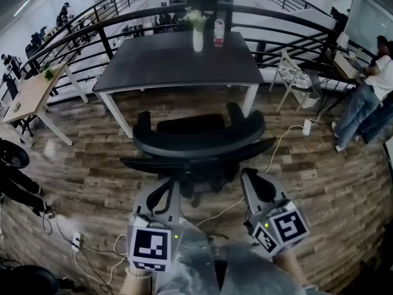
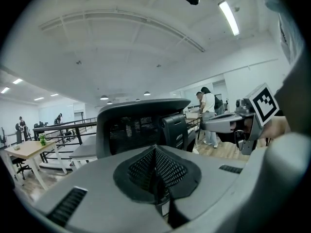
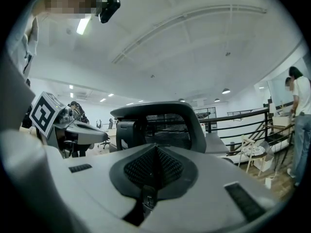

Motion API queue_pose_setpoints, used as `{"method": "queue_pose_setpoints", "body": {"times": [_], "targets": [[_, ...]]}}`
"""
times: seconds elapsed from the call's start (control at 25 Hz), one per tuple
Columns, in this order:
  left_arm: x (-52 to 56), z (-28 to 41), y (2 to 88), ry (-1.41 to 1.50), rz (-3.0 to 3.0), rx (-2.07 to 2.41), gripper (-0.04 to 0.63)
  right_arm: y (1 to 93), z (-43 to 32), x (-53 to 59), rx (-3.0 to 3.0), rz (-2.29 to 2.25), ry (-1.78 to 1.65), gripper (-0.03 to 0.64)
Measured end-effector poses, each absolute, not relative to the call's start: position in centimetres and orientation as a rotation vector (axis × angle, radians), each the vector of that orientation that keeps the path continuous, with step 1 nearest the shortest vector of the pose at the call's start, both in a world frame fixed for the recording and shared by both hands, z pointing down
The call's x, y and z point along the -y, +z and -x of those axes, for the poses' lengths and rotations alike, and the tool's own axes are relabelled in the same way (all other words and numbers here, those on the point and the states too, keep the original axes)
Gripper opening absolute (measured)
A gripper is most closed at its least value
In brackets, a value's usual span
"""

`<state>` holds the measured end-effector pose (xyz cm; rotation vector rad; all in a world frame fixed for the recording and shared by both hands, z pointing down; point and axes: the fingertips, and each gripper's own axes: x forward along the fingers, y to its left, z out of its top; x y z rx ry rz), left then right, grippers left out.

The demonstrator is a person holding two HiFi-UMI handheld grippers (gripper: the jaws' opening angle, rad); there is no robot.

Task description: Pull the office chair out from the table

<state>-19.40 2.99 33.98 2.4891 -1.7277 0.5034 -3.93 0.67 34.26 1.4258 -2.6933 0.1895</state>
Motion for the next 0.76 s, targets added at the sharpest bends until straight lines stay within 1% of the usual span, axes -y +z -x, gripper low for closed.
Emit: {"method": "queue_pose_setpoints", "body": {"times": [0.28,0.76], "targets": [[-2.8,18.6,34.1,0.477,-2.482,1.705,0.011,34.4,3.8,-0.5,2.689,-1.423,0.194,0.003],[-2.9,18.1,34.7,0.554,-2.475,1.689,0.011,34.8,4.2,-0.7,2.679,-1.403,0.188,0.003]]}}
